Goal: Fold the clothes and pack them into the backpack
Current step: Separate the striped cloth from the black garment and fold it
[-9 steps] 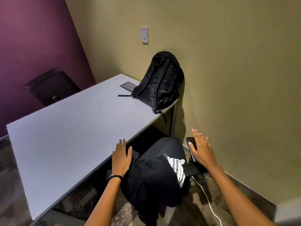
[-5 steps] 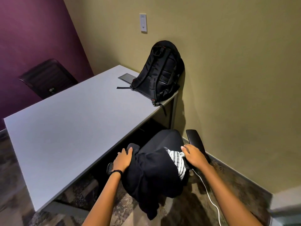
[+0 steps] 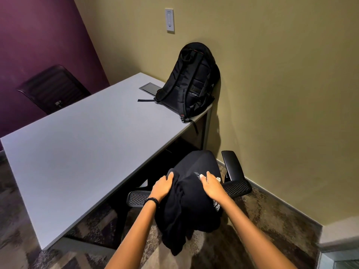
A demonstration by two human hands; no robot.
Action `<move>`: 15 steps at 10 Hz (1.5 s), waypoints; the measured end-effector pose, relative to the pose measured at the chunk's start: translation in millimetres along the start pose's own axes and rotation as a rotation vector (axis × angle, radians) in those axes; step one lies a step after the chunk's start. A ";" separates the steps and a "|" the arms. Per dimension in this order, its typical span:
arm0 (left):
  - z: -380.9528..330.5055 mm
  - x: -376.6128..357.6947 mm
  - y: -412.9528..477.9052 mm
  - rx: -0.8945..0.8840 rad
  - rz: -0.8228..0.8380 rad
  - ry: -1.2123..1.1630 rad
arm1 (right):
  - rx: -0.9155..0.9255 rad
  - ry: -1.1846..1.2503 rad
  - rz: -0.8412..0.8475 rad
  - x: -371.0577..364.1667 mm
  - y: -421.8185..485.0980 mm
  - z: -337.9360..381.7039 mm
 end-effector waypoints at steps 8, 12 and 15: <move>-7.8 -12.6 21.4 0.079 0.145 -0.169 | -0.132 -0.427 -0.060 4.0 14.2 -9.5; -11.3 -31.9 39.2 0.133 0.266 -0.257 | -0.284 -0.156 0.186 -4.6 23.8 10.0; 18.5 -75.3 85.9 0.126 0.347 -0.550 | -0.179 0.147 0.141 -19.1 24.5 35.0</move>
Point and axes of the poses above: each hand's wrist, its own y-axis towards the middle knuckle, its own x-axis out of the back of the hand, z = x × y, the point moved 3 cm from there along y, towards the middle knuckle, and after that the axes turned 13 degrees about -y, right-handed, at the moved point
